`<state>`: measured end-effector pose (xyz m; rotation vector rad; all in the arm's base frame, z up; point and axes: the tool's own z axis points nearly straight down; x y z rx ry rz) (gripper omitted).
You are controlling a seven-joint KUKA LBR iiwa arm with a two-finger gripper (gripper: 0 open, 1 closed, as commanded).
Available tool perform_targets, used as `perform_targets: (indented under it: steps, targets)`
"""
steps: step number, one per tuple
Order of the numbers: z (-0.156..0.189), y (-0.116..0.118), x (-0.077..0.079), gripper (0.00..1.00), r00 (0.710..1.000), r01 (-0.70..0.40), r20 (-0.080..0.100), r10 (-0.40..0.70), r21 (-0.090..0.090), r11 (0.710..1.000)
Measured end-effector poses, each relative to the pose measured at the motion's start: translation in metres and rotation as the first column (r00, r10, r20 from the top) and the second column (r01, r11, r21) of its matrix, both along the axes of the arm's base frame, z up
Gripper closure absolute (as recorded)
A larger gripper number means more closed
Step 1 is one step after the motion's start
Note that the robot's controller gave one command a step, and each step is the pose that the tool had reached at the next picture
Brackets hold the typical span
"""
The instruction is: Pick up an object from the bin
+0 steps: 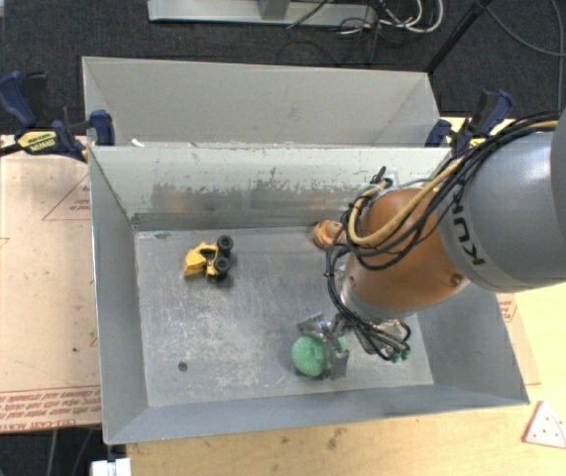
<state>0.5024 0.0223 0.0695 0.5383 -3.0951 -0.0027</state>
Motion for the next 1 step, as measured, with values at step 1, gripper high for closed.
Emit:
perform_targets:
  steps: [1]
  targets:
    - [0.2033,0.0136,-0.0042,1.0,1.0,-0.004,0.006,0.004,0.0,1.0]
